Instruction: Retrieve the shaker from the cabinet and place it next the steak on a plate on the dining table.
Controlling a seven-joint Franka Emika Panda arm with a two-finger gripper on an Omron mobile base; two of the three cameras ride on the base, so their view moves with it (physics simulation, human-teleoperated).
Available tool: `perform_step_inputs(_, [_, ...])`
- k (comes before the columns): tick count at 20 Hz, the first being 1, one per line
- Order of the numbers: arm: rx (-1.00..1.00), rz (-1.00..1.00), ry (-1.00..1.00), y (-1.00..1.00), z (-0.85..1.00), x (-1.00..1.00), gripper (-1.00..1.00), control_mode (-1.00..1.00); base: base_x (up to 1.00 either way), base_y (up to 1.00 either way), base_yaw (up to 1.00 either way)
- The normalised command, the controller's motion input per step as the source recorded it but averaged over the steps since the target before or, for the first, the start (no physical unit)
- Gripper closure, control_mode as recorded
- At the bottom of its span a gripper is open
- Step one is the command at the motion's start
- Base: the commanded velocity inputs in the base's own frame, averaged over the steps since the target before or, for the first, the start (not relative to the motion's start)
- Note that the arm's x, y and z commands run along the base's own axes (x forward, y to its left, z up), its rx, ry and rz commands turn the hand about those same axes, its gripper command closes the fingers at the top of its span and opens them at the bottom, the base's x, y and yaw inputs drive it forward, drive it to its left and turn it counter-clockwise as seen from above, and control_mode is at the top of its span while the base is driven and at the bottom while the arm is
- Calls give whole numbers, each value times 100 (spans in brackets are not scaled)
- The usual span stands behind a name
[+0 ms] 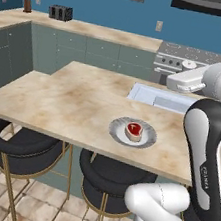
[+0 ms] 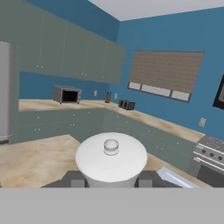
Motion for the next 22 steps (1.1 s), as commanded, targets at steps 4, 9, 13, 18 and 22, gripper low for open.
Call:
perform_step_inputs(4, [0,0,0,0,0,0,100,100,28,0,-1])
perform_step_inputs(9, [0,0,0,0,0,0,100,100,3,0,-1])
perform_step_inputs(13, [0,0,0,0,-2,0,100,-100,0,0,0])
perform_step_inputs(18, [0,2,0,-20,-16,4,100,-100,0,0,0])
perform_step_inputs(22, [1,13,0,-39,-11,20,100,-100,0,0,0])
